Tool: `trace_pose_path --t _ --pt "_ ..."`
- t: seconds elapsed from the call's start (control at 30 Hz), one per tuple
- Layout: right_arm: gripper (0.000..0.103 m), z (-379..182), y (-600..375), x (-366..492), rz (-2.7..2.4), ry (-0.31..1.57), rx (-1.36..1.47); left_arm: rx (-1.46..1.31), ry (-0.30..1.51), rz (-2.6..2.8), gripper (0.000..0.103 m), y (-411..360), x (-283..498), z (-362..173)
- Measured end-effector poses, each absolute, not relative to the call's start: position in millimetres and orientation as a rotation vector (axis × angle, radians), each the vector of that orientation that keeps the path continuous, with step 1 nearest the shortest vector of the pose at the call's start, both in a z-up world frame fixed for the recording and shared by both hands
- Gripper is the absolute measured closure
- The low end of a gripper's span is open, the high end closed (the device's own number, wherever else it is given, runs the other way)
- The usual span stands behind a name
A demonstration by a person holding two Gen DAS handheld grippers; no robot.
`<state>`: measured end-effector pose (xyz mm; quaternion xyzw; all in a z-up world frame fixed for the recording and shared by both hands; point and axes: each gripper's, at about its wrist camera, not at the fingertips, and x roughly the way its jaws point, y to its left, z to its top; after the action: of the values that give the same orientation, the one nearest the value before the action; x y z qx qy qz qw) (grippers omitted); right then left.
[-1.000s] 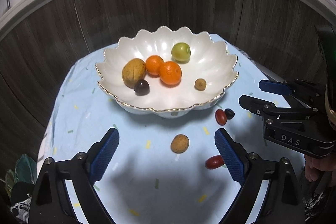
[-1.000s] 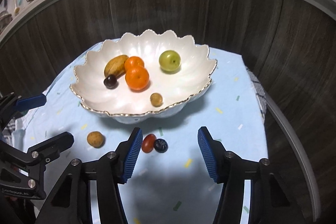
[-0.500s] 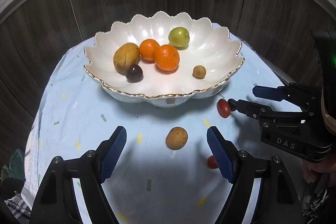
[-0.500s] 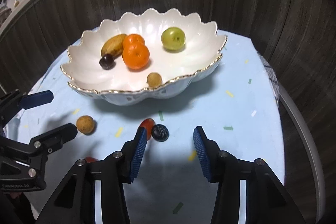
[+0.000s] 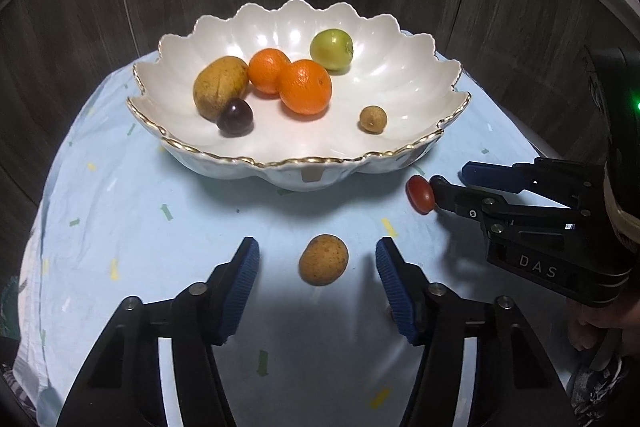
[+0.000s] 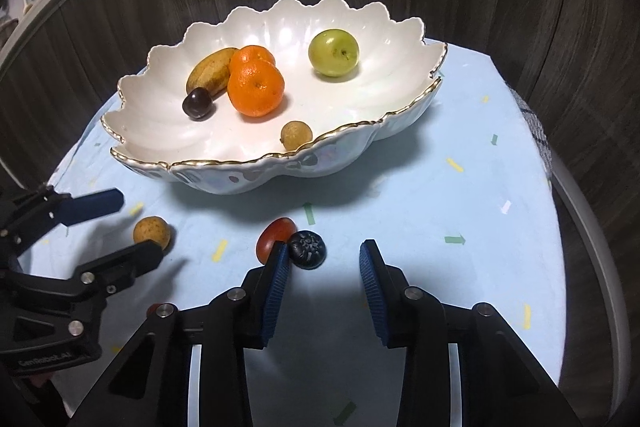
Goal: Organize fruits
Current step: 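Grasp a brown round fruit with the left tool while the right tool grasps the blueberry, then lift the brown fruit and blueberry over the white bowl with both tools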
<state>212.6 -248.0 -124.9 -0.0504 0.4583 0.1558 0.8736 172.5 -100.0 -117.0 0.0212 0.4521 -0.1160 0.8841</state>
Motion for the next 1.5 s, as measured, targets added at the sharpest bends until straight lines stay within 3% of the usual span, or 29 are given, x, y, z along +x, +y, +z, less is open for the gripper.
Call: trace_pose_path --t 0.17,0.47,0.8,1.5 --pt "0.071 -126 -247 214 0.348 0.956 -0.088 0.043 0.954 -0.254 0.058 -103 173 -122" --pt "0.081 -130 -251 219 0.402 0.978 0.000 0.032 0.965 -0.267 0.064 -104 174 -126" --pt "0.083 -130 -256 220 0.413 0.992 0.053 0.029 0.948 -0.275 0.077 -105 175 -122" --pt "0.084 -113 -256 203 0.406 0.954 0.057 0.035 0.911 -0.291 0.077 -104 165 -100"
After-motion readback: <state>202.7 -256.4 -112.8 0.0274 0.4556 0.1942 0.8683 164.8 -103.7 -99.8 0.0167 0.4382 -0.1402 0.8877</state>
